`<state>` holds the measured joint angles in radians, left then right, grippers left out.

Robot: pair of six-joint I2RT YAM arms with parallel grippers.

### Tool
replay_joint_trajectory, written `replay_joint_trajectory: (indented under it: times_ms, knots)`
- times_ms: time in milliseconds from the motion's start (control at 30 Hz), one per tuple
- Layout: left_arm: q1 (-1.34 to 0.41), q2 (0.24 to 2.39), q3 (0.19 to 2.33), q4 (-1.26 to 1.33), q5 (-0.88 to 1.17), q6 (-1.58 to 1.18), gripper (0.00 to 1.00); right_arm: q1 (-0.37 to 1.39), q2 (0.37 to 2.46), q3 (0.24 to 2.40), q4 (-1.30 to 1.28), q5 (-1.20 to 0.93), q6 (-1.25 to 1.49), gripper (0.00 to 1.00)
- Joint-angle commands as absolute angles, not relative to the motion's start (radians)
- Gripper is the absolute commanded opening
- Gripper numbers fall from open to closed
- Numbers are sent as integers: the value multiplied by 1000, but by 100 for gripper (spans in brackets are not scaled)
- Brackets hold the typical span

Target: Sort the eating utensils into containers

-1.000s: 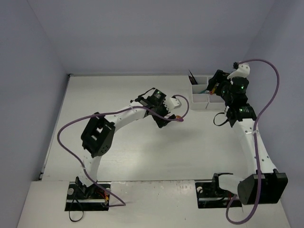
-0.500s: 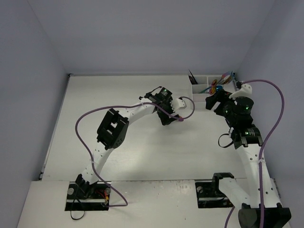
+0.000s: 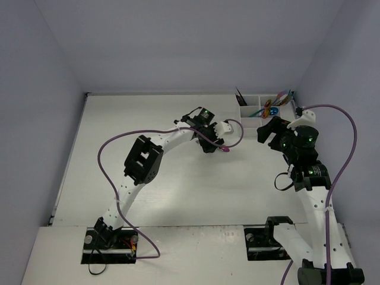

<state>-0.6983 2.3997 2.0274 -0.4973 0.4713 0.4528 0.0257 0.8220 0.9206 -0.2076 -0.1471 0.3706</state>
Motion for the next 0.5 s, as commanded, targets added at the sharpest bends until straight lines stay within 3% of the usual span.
replay_joint_trajectory:
  times_ms: [0, 33, 100, 133, 467]
  knots:
    - [-701, 2387, 2010, -513, 524, 429, 36, 28, 811, 919, -175, -153, 373, 77]
    - [-703, 2377, 1987, -513, 532, 420, 30, 28, 810, 920, -176, -151, 371, 77]
    - [-711, 2357, 1944, -512, 532, 404, 7, 29, 808, 917, -178, -147, 367, 77]
    - [-715, 2346, 1913, -510, 520, 399, 3, 29, 807, 916, -177, -147, 367, 77]
    - [-721, 2083, 1455, -233, 436, 199, 0, 39, 845, 902, -179, -217, 390, 79]
